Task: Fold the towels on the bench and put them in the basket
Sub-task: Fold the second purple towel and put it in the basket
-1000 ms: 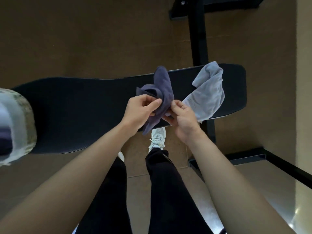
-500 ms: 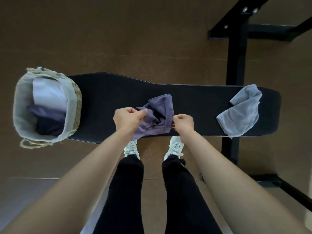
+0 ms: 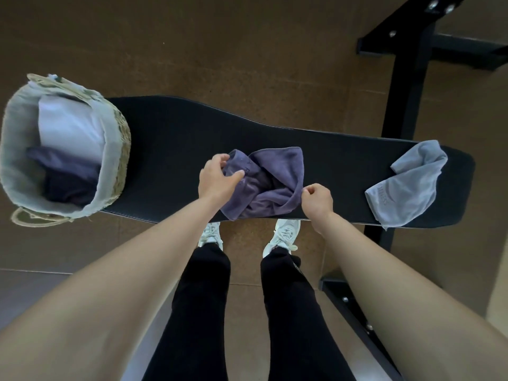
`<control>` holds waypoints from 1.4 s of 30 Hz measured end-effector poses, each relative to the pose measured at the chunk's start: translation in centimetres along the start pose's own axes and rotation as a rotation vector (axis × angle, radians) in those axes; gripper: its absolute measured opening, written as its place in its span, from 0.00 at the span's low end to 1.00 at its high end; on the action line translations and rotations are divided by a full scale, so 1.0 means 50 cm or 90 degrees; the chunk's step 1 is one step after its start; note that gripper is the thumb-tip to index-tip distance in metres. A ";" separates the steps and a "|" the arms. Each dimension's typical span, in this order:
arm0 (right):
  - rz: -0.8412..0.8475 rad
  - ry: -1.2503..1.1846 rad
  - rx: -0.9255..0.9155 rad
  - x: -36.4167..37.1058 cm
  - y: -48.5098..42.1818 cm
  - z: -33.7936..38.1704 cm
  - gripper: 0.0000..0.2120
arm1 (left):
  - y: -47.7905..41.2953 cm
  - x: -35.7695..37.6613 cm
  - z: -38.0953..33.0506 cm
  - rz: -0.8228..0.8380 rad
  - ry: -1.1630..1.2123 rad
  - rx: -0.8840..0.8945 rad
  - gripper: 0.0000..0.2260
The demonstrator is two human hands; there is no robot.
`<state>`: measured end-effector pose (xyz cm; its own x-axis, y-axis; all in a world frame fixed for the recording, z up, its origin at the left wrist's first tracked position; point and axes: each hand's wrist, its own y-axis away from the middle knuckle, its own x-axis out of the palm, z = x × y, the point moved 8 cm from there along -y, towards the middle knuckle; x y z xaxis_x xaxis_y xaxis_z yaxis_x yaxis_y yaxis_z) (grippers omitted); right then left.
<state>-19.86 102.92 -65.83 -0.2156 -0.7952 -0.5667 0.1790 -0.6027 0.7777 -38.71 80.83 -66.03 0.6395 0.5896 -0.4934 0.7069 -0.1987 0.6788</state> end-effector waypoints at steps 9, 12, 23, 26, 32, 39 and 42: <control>-0.129 0.059 -0.261 -0.009 0.065 0.121 0.02 | -0.001 0.026 -0.050 -0.047 -0.111 0.042 0.07; 0.082 0.019 -0.238 0.065 0.092 0.159 0.07 | -0.003 0.015 -0.016 -0.054 -0.097 -0.005 0.08; 0.230 -0.035 -0.108 0.233 0.071 0.136 0.12 | 0.012 0.037 0.055 0.110 0.007 -0.062 0.09; 0.261 -0.172 0.009 0.236 0.087 0.116 0.08 | 0.025 0.026 0.064 0.088 0.060 -0.047 0.09; 0.246 -0.259 0.035 0.230 0.105 0.106 0.06 | 0.055 0.021 0.053 0.104 0.014 0.027 0.12; 0.208 -0.409 0.070 0.197 0.126 0.105 0.03 | 0.079 -0.009 0.015 0.105 0.067 0.044 0.03; 0.219 -0.394 0.047 0.189 0.137 0.113 0.03 | 0.090 -0.013 -0.005 0.117 0.100 0.066 0.06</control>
<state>-26.12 91.67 -64.33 -0.6683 -0.7427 -0.0431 0.2748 -0.3003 0.9134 -35.99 79.75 -62.52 0.7109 0.6492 -0.2705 0.6155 -0.3881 0.6860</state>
